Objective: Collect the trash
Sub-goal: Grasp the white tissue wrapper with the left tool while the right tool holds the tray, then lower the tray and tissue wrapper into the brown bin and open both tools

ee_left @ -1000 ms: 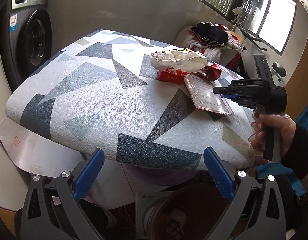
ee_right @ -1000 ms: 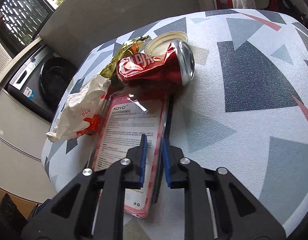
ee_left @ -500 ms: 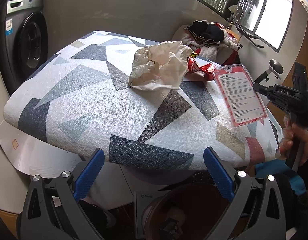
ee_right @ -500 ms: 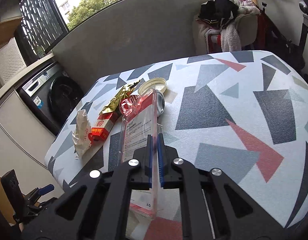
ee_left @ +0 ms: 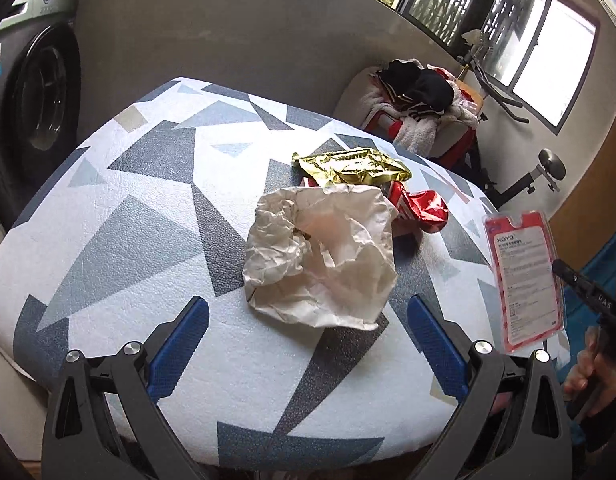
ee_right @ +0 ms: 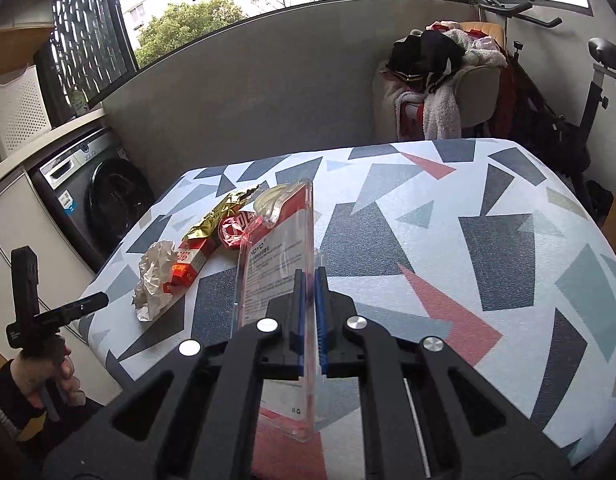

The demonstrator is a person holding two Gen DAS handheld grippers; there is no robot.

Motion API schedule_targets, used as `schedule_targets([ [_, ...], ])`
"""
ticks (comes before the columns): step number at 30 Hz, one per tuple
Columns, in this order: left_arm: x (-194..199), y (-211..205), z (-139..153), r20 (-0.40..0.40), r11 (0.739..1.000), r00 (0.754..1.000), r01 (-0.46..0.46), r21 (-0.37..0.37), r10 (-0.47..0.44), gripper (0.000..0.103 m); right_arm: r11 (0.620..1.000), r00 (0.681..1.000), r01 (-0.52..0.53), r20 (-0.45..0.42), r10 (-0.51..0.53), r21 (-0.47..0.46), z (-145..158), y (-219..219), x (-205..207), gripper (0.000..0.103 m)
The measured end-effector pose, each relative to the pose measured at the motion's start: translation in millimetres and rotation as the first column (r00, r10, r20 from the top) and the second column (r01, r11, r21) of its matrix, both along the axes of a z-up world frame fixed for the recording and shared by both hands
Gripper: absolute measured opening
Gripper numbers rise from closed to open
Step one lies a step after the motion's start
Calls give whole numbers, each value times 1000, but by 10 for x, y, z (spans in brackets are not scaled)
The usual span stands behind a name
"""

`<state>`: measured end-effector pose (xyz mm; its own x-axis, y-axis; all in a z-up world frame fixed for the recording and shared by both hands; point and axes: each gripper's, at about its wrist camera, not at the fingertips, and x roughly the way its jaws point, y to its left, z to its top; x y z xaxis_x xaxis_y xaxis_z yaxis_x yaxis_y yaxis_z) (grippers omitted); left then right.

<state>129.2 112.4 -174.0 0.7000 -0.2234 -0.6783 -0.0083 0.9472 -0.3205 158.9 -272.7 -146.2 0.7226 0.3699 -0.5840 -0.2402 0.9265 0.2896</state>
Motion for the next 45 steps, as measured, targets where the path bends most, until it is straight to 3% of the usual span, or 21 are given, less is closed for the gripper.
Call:
schedule_targets([
  [10, 643, 119, -275, -93, 1000, 996, -11, -12, 9, 70, 1000, 1000, -6, -16, 5, -16, -78, 58, 50, 9],
  [13, 738, 139, -397, -135, 999, 990, -32, -39, 26, 61, 1000, 1000, -10, -17, 10, -19, -99, 83, 67, 9],
  [15, 740, 136, -413, -127, 999, 991, -35, -32, 31, 50, 1000, 1000, -14, -17, 14, -22, -109, 98, 71, 9],
  [17, 730, 119, -408, -124, 1000, 992, -14, -21, 11, 47, 1000, 1000, -18, -16, 17, -25, -111, 109, 70, 9],
  [21, 626, 53, -309, -86, 999, 996, 40, 35, -37, 45, 999, 1000, -24, -14, 24, -27, -100, 115, 47, 9],
  [33, 41, -143, 110, -6, 986, 990, 139, 90, -139, 45, 997, 998, -54, 10, 55, -51, 10, 221, -194, 9],
  [45, -536, -443, 213, 6, 971, 973, 229, 69, -230, 45, 990, 993, -109, 37, 113, -86, 88, 321, -636, 9],
])
